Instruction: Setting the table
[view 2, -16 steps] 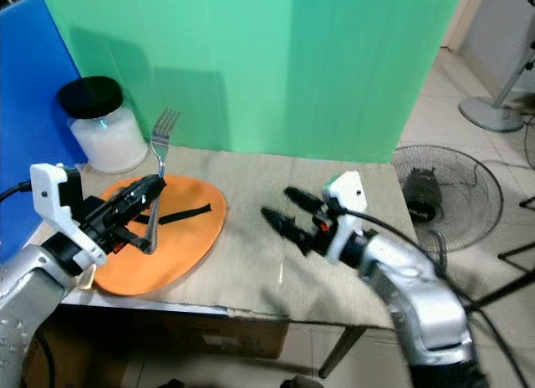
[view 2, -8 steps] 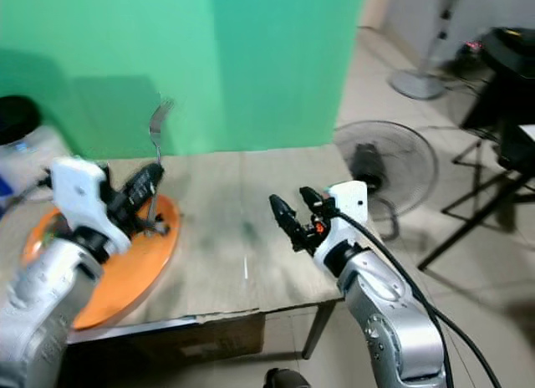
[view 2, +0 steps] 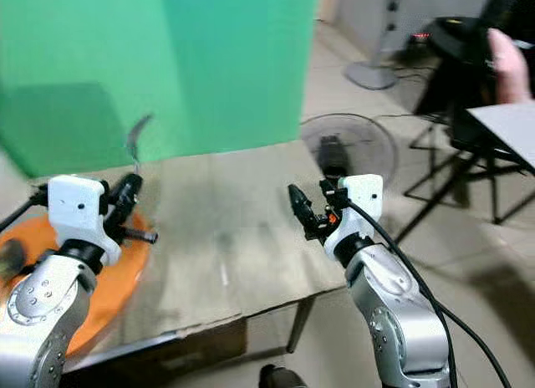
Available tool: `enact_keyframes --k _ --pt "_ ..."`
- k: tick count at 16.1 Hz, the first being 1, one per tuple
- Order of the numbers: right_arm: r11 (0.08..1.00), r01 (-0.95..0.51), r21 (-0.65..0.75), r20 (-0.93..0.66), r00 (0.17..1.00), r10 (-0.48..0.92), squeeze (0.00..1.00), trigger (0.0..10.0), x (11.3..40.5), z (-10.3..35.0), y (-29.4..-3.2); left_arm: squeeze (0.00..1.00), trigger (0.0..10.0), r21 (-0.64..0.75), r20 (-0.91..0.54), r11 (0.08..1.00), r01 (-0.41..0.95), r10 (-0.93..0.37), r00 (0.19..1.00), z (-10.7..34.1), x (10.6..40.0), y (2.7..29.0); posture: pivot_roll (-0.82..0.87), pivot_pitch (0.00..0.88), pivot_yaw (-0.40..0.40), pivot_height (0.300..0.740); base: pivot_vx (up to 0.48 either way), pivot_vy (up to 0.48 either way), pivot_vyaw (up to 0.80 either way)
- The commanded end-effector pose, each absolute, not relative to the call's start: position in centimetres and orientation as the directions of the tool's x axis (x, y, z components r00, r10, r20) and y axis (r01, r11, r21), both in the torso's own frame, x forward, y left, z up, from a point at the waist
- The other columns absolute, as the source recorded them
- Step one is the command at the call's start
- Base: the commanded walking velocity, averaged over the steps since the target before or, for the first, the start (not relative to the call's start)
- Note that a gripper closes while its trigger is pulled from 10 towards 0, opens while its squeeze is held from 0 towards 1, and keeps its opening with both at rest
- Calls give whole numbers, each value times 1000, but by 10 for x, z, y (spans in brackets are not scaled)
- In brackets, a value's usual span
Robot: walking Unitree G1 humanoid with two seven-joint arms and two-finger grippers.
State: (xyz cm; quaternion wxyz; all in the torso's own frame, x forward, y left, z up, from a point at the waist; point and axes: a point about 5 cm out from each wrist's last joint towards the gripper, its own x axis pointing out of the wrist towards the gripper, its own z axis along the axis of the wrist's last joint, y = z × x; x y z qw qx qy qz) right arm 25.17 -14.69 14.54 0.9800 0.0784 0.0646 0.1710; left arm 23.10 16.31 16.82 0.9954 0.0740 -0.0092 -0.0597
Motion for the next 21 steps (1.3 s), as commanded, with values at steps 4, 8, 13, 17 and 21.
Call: enact_keyframes --k 4,8,13,17,21 --pt "945 -286 161 -101 947 304 0 10000 251 148 -153 0 10000 104 41 987 118 -123 992 172 229 159 -102 0 32 740 0 0 -781" --pt "953 -256 159 -106 956 274 0 10000 249 147 -155 0 10000 114 53 987 115 -122 991 172 229 159 -102 0 33 740 0 0 -781" --pt "957 -244 155 -115 958 263 0 10000 244 145 -157 0 10000 135 45 989 55 -61 997 168 227 168 -108 0 37 740 0 0 -781" --pt "956 -267 120 -147 948 283 0 10000 246 142 -156 0 10000 182 88 983 -38 22 996 174 226 184 -104 0 16 740 0 0 -781" --pt "958 -261 120 -177 944 279 0 10000 247 138 -157 0 10000 203 99 977 -67 48 994 174 224 188 -94 0 -4 740 0 0 -781"
